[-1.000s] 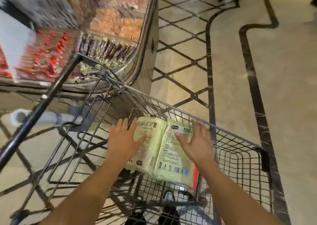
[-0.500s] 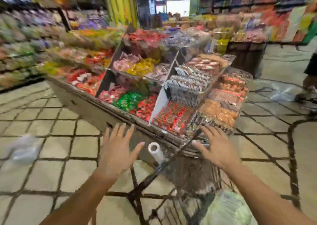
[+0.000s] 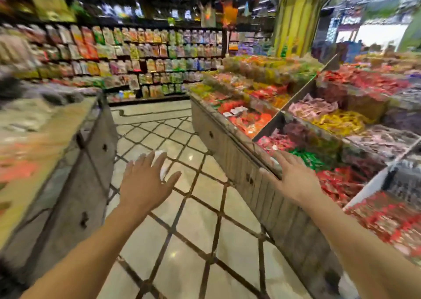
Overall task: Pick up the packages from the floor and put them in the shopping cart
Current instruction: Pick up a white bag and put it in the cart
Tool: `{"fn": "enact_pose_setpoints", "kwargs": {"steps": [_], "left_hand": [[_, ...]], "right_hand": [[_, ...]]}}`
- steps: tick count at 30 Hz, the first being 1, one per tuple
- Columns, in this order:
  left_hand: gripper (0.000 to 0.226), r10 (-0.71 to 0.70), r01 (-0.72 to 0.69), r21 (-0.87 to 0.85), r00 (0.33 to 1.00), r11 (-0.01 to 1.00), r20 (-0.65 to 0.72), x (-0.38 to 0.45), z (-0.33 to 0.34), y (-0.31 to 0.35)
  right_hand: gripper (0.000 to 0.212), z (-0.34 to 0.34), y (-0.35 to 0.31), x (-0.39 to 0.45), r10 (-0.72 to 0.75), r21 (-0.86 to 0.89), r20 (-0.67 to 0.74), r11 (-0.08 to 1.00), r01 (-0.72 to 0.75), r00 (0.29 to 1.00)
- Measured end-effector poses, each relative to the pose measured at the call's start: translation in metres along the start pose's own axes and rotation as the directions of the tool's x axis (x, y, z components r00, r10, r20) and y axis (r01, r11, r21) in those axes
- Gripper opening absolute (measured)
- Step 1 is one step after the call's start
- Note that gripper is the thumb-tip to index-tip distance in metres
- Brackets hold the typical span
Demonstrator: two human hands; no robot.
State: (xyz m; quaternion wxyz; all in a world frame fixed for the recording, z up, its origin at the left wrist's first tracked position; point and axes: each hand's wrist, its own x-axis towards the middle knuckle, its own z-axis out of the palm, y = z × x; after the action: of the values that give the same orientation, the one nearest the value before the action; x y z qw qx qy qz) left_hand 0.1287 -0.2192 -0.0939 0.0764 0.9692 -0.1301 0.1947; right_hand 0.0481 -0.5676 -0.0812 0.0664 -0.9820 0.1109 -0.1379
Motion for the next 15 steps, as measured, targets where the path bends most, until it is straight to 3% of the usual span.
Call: {"fn": "enact_pose_setpoints", "kwargs": {"steps": [6, 9, 15], "left_hand": [[0.089, -0.103, 0.104, 0.038, 0.994, 0.994, -0.033, 0.066, 0.033, -0.078], [0.085, -0.135, 0.136, 0.083, 0.991, 0.987, -0.013, 0.124, 0.063, -0.112], [0.081, -0.206, 0.204, 0.127, 0.978, 0.971, 0.008, 0.247, 0.099, -0.159]], "right_hand": [[0.096, 0.07, -0.089, 0.118, -0.149, 0.055, 0.001, 0.987, 0.149, 0.989], [0.081, 0.105, -0.124, 0.187, -0.215, 0.1, 0.029, 0.972, 0.211, 0.976], [0.087, 0.153, -0.174, 0.332, -0.285, 0.139, 0.054, 0.951, 0.275, 0.957]]}}
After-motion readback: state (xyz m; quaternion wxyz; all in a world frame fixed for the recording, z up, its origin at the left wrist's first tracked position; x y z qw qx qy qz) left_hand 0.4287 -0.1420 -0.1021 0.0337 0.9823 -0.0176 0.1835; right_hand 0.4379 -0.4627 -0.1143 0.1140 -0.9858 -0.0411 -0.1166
